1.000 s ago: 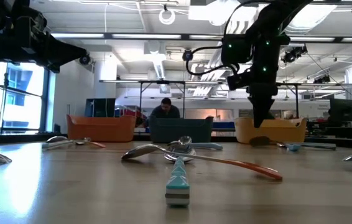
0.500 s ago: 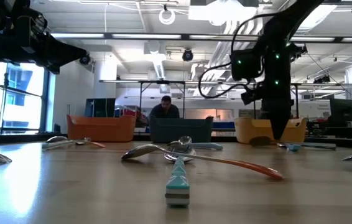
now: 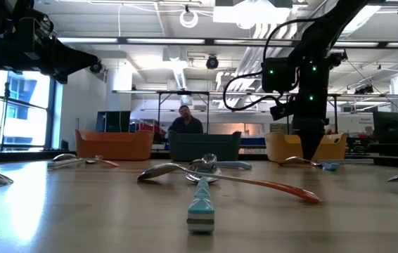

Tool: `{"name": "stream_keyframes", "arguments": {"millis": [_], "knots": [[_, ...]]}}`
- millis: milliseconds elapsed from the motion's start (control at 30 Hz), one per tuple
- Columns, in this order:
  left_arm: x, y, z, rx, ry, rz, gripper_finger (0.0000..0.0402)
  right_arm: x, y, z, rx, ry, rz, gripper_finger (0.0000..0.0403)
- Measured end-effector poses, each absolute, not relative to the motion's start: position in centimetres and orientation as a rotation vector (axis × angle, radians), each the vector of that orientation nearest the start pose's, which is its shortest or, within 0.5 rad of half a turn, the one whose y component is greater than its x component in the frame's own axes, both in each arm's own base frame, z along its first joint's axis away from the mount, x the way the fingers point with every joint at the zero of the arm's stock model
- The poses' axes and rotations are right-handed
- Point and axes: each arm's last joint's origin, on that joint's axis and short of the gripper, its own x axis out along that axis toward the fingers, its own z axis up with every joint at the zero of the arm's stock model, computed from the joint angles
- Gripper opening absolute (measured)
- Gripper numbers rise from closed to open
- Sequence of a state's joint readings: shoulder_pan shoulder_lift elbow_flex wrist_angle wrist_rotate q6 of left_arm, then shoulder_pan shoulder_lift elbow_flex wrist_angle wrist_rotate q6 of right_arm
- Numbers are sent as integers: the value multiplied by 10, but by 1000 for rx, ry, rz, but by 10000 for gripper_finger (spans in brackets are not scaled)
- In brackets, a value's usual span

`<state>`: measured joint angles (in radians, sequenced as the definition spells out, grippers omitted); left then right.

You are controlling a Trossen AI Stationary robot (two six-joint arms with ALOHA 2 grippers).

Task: Sort silverware by color (type)
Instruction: Put the white spoon into the blue bin

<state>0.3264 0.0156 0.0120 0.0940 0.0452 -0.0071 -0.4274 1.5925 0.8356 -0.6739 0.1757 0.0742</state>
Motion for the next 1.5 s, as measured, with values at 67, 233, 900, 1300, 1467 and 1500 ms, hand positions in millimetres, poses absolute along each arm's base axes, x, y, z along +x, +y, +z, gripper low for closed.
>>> {"name": "stream_keyframes", "arguments": {"millis": [67, 233, 900, 1300, 1467, 1500], "knots": [[93, 30, 175, 10, -90, 281, 3, 233, -112, 148, 240, 1421, -548, 119], [93, 30, 175, 9, -90, 281, 3, 232, -111, 147, 241, 1430, -543, 160], [93, 30, 173, -11, -65, 281, 3, 240, -99, 159, 159, 1495, -268, 206], [93, 30, 173, -14, -64, 281, 3, 241, -102, 148, 105, 1406, -250, 194], [93, 30, 173, -14, -64, 281, 3, 239, -105, 148, 130, 1400, -219, 149], [93, 30, 173, -14, -64, 281, 3, 239, -105, 148, 138, 1398, -216, 138]]}}
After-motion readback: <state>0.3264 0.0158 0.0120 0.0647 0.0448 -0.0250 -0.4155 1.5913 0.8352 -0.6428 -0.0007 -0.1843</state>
